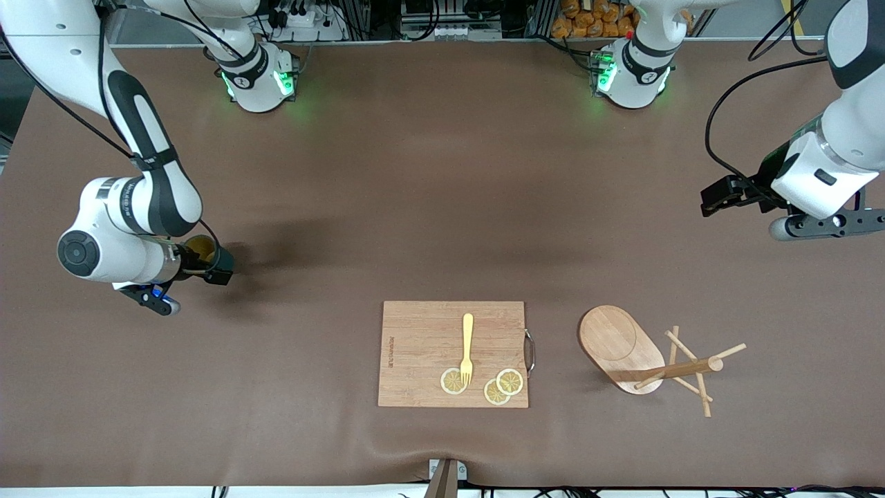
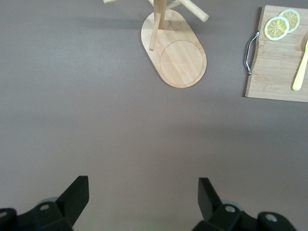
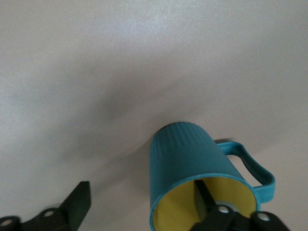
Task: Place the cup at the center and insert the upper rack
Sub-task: 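Lift the mug with the right gripper and carry it toward the table center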
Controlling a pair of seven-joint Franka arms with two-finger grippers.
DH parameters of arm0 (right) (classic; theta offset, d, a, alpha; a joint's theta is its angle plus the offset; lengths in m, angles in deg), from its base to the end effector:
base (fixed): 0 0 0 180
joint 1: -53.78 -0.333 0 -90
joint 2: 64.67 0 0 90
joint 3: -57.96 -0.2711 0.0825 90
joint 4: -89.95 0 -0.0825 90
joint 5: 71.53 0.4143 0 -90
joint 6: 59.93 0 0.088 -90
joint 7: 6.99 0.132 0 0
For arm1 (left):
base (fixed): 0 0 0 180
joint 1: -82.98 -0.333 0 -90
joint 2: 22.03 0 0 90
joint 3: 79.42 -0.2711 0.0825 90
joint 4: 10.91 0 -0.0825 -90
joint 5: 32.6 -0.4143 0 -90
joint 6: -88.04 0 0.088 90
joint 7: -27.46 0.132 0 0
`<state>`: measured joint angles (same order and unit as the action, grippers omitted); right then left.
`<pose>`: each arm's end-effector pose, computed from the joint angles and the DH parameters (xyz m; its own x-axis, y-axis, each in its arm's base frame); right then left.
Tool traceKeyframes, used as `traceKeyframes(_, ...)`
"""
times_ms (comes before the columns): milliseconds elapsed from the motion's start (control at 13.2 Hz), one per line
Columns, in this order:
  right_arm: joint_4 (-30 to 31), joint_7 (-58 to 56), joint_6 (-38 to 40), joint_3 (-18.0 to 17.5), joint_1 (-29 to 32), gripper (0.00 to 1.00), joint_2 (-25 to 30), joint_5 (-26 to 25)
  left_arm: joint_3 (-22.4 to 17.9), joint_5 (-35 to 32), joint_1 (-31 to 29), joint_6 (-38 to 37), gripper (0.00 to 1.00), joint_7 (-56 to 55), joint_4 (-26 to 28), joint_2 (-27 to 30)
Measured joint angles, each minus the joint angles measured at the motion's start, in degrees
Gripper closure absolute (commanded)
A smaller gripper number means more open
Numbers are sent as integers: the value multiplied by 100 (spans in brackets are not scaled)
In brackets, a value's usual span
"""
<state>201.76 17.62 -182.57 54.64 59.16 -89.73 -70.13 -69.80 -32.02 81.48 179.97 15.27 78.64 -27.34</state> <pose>0.5857 -0.0182 0.1486 0.8556 -0.4583 -0.2404 -0.4570 -0.8871 0.0648 0.6021 -0.0841 0.5069 0.9960 0.0714 -0.0541 0.0723 -0.9973 0.0145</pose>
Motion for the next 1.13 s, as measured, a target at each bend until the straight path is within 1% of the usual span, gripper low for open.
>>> traceKeyframes(76,13,0,-9,2,9,64,-16,0,1,0,0,4,0,0,12,0)
traceKeyframes(151,18,2,-11,3,17,82,-34,-1,2,0,0,10,0,0,19,0)
traceKeyframes(227,19,4,-12,4,21,97,-49,-1,3,0,0,14,0,0,20,0)
traceKeyframes(302,20,9,-12,4,21,100,-57,-1,4,0,0,15,0,0,20,2)
traceKeyframes(831,3,69,16,-5,20,100,-60,-8,68,0,0,23,0,0,23,5)
traceKeyframes(982,-77,256,244,-53,-20,100,-45,-5,69,0,0,51,0,0,23,5)
traceKeyframes(1133,-193,616,537,-110,-216,100,81,73,71,0,0,105,0,0,25,5)
